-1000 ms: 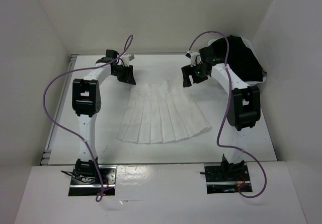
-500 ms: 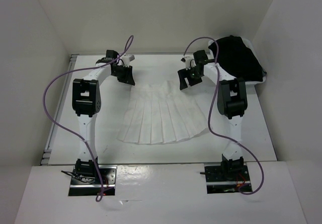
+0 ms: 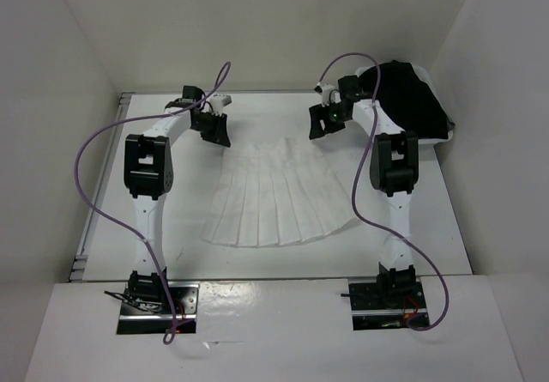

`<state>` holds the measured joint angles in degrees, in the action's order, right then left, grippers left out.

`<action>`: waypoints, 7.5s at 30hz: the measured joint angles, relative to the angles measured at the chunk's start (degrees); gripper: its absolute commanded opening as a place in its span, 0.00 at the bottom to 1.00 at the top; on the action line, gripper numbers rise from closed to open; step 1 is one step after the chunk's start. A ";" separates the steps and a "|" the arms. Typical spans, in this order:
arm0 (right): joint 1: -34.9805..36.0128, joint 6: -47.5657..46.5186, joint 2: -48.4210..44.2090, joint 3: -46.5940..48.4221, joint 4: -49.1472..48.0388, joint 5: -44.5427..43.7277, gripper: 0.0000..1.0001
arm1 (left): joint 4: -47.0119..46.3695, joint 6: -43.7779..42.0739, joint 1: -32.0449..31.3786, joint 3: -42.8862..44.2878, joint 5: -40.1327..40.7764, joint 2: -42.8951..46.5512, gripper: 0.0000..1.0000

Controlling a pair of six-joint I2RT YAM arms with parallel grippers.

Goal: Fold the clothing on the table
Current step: Fold the skirt

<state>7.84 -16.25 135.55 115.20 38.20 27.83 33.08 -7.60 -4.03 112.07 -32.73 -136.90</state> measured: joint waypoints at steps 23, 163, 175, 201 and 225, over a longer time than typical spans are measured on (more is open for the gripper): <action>-1.18 -0.81 8.96 9.90 5.16 8.31 0.38 | 2.89 -1.53 -1.64 2.99 0.85 -1.42 0.29; 5.77 7.34 -18.91 -3.21 -10.05 -23.96 0.00 | 2.21 -1.38 -8.57 -2.29 17.73 23.04 0.01; 6.88 -4.31 -30.97 -10.36 -0.02 -18.88 0.00 | 7.74 -8.79 -5.97 -9.73 8.31 30.34 0.01; 7.04 -19.47 -31.52 -17.00 17.86 -11.58 0.00 | 17.88 -21.79 -8.46 -22.25 1.33 31.15 0.01; 11.23 0.76 -16.04 15.61 0.39 -32.44 0.00 | 2.19 -8.50 -6.27 -3.96 20.83 29.90 0.00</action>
<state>19.07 -15.49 119.50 130.80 38.59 -4.60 35.27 -16.10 -10.31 108.12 -11.90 -107.00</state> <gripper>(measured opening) 0.007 0.182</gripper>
